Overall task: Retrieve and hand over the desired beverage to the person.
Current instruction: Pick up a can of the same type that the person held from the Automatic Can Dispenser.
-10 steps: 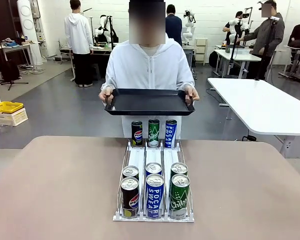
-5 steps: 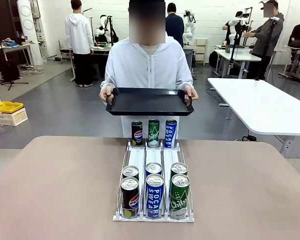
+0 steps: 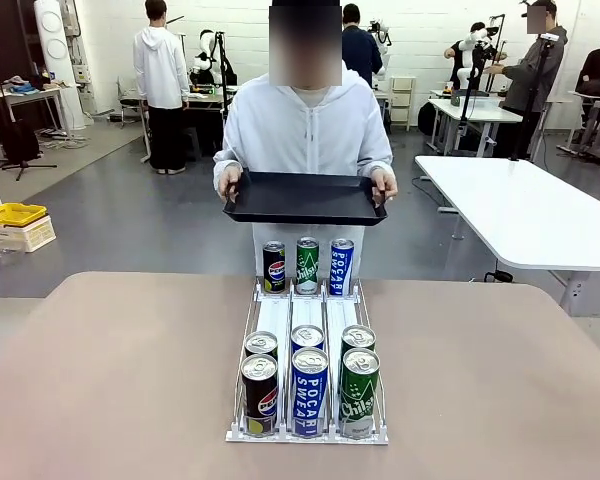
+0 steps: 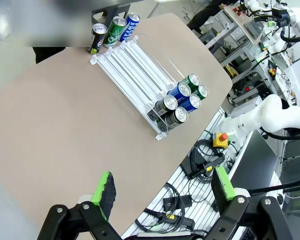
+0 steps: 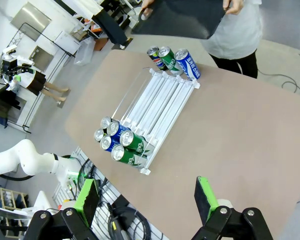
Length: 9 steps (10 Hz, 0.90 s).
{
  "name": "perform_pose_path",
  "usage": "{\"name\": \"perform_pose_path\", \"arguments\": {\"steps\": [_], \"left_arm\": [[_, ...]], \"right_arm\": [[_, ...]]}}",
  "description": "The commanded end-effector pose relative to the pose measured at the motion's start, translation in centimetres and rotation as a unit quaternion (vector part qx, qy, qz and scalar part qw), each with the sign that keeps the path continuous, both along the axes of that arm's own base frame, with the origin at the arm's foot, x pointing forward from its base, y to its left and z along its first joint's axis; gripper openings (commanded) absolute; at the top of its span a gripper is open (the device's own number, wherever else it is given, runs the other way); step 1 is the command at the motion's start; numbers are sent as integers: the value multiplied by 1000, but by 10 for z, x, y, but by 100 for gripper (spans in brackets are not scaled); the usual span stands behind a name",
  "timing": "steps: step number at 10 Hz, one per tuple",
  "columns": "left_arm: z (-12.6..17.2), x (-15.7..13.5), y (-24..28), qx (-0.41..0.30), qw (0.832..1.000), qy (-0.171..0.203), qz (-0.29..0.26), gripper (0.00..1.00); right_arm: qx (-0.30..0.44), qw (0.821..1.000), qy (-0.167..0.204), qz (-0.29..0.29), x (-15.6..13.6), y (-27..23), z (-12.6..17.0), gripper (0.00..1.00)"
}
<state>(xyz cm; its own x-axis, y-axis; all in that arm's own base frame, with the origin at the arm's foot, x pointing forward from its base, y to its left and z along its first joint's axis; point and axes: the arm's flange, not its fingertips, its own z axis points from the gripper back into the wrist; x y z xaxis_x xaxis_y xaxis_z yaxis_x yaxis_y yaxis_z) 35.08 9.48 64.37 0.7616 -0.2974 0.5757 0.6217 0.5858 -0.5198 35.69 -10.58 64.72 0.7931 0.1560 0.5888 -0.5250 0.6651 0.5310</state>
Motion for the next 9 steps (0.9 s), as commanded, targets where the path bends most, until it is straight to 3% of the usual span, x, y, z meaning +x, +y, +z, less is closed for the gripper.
{"name": "perform_pose_path", "arguments": {"steps": [1,7,9], "left_arm": [[2,1,2,-6,1000,-8,-9,100],[2,1,2,-6,1000,-8,-9,100],[2,1,2,-6,1000,-8,-9,100]], "right_arm": [[10,1000,-7,8,3,0,1,100],[0,1000,0,0,0,0,0,100],[-68,997,14,43,0,53,-5,100]]}}
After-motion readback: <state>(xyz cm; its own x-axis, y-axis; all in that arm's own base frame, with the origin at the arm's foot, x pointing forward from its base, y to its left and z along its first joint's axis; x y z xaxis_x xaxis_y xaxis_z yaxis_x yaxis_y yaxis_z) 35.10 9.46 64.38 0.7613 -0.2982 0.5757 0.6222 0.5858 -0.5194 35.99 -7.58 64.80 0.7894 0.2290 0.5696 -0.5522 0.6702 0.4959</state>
